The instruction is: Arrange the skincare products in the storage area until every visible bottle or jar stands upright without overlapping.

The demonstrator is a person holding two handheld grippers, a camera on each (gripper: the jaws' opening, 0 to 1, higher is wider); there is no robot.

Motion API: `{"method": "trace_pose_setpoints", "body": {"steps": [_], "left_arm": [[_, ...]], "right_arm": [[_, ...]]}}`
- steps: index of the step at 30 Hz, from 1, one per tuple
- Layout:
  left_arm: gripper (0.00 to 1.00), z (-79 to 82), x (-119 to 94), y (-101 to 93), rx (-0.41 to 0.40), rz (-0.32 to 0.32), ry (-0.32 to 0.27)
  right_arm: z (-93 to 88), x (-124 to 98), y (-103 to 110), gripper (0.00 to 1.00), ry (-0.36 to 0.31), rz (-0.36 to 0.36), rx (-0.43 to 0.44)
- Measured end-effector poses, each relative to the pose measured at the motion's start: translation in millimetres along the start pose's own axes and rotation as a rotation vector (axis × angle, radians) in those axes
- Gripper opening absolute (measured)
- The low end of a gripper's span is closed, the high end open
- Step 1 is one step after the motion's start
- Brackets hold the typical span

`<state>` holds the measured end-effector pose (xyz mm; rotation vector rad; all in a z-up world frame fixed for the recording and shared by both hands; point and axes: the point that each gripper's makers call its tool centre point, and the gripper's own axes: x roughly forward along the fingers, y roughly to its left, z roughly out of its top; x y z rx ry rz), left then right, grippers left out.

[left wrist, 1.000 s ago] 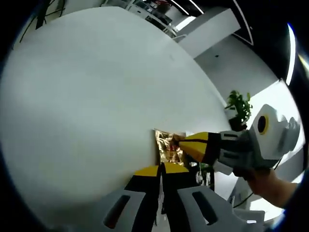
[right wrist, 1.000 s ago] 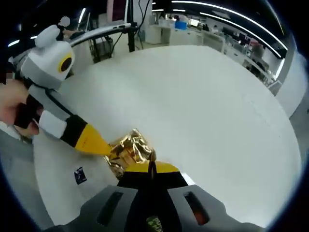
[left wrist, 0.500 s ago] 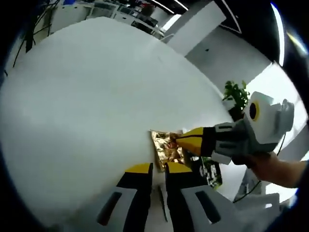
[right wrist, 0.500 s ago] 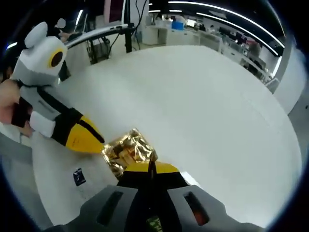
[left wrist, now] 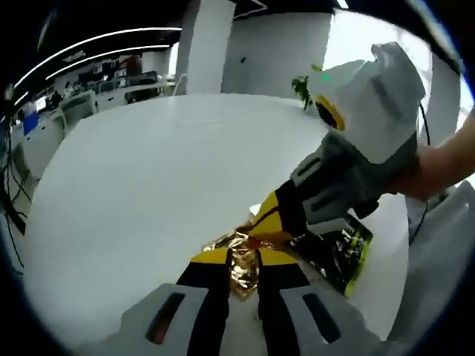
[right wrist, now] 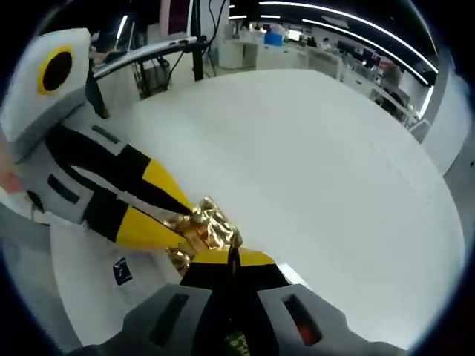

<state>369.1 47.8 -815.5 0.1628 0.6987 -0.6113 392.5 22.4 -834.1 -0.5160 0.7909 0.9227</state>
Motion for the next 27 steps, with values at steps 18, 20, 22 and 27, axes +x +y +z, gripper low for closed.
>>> {"method": "trace_pose_setpoints", "body": {"steps": [18, 20, 22, 27], "left_arm": [[0.17, -9.4, 10, 2.5, 0.047, 0.014, 0.087], [0.17, -9.8, 10, 2.5, 0.045, 0.013, 0.084], [0.17, -9.9, 10, 2.6, 0.047, 0.013, 0.083], [0.17, -9.7, 10, 2.4, 0.048, 0.011, 0.083]], "right_arm": [[2.6, -3, -1, 0.09, -0.018, 0.008, -0.013], [5.3, -7, 0, 0.13, -0.034, 0.010, -0.013], [9.3, -10, 0, 0.14, -0.053, 0.006, -0.027], [12.0, -21, 5, 0.22, -0.086, 0.001, -0.037]]}}
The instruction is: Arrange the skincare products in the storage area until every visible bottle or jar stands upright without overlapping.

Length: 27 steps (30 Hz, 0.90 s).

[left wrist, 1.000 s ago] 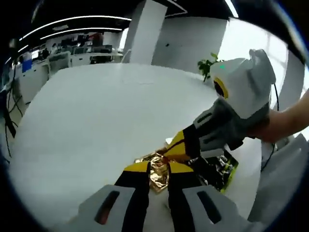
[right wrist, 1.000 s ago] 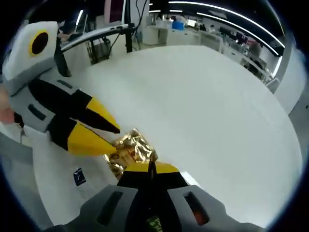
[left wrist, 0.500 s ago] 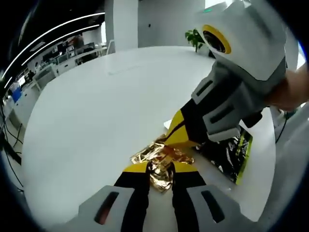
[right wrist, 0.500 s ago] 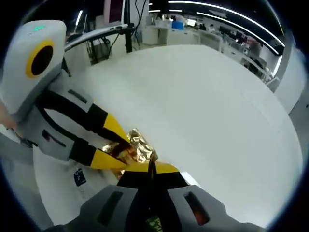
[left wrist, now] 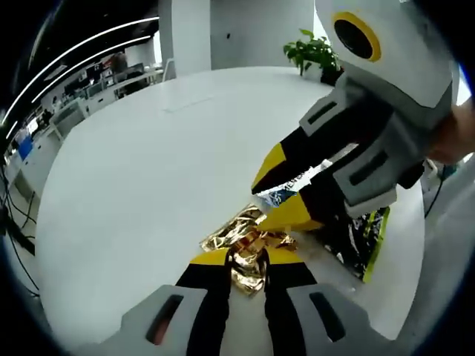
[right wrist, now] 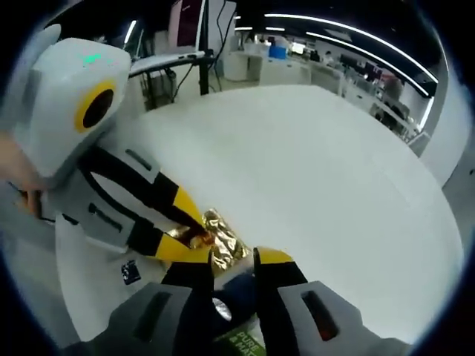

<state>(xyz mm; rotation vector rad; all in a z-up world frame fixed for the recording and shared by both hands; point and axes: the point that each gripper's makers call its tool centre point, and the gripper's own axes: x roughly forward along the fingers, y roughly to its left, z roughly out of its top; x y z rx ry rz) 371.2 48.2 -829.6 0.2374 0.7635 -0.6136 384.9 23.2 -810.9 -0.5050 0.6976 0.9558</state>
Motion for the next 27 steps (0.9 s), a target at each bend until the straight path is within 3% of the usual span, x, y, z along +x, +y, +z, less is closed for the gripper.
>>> {"method": "trace_pose_setpoints", "body": {"steps": [3, 9, 14, 27], "left_arm": [[0.17, -0.6, 1, 1.2, 0.001, -0.001, 0.002], [0.18, 0.4, 0, 0.6, -0.004, -0.001, 0.002], [0.23, 0.1, -1, 1.2, -0.001, 0.001, 0.000], [0.28, 12.6, -20, -8.1, -0.035, -0.007, -0.051]], "right_arm": [[1.4, -7, 3, 0.24, -0.016, 0.001, 0.003], [5.9, -25, 6, 0.27, -0.028, -0.014, -0.112], [8.8, -42, 8, 0.32, -0.057, -0.017, -0.142], [18.9, -85, 27, 0.41, -0.143, -0.004, -0.118]]}}
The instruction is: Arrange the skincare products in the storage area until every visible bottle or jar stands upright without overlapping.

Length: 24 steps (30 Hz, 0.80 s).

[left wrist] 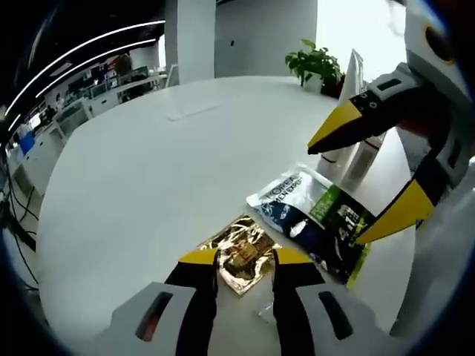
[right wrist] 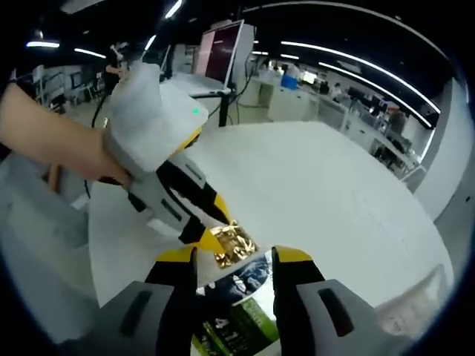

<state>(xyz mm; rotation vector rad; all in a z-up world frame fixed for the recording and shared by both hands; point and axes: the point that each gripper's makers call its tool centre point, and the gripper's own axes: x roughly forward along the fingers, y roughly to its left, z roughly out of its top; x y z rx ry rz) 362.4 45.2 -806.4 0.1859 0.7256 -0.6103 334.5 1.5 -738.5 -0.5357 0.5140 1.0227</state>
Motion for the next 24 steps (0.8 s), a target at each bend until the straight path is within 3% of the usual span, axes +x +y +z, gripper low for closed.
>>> {"method": "trace_pose_setpoints", "body": {"steps": [7, 17, 24], "left_arm": [[0.39, 5.4, -19, -4.1, -0.039, 0.020, -0.025], [0.54, 1.4, -47, -9.8, -0.077, 0.043, -0.036], [0.61, -8.9, -75, -9.6, -0.132, 0.080, -0.040]], "right_arm": [[-6.0, -27, 6, 0.49, -0.024, -0.025, 0.029], [-13.7, -68, 5, 0.56, -0.069, -0.096, 0.074], [-38.2, -103, -6, 0.67, -0.071, -0.185, 0.161]]}}
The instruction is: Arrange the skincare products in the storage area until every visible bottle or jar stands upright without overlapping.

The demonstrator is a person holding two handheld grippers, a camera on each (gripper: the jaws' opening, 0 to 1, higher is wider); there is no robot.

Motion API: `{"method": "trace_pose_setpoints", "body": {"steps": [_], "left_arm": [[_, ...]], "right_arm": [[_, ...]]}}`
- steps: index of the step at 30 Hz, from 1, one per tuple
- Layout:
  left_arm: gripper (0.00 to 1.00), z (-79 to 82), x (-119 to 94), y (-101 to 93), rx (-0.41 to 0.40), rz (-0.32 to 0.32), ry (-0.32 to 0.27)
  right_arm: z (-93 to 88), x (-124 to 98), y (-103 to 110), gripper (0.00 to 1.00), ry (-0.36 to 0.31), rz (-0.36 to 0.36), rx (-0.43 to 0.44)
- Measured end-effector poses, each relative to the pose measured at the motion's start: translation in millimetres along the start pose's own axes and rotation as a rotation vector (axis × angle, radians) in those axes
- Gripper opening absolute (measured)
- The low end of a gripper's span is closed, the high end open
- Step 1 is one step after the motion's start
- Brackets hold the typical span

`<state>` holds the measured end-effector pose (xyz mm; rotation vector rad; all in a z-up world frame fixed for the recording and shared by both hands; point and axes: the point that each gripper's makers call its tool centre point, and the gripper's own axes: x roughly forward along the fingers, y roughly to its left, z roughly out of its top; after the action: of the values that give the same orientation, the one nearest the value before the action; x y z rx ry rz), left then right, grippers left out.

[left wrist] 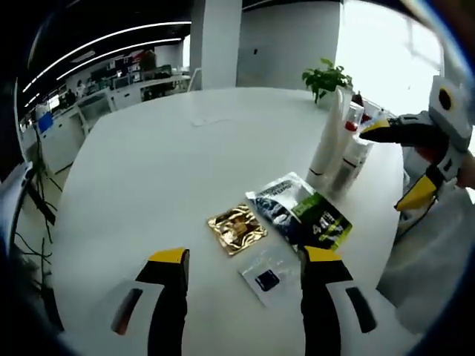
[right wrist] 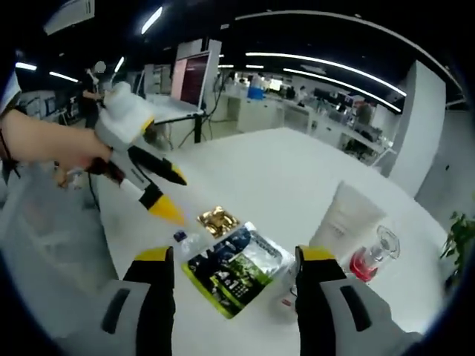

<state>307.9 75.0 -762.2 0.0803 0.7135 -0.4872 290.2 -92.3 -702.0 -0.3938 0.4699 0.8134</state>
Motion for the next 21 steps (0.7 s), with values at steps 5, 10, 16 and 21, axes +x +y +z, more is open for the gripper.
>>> {"method": "trace_pose_setpoints", "body": {"steps": [5, 10, 16, 21], "left_arm": [[0.69, -5.2, -23, -0.4, -0.050, 0.018, -0.021], [0.77, -9.7, -41, -7.1, -0.075, 0.021, -0.034], [0.88, -11.8, -63, -18.1, -0.085, 0.013, -0.070], [0.99, -7.6, -83, -18.7, -0.058, 0.040, -0.116]], "right_arm": [[-13.0, -22, -14, 0.72, -0.001, -0.047, 0.056], [-28.6, -42, -23, 0.79, 0.007, -0.072, 0.120], [-32.5, -67, -34, 0.82, -0.048, -0.105, 0.224], [-36.8, -79, -38, 0.89, -0.066, -0.126, 0.276]]}}
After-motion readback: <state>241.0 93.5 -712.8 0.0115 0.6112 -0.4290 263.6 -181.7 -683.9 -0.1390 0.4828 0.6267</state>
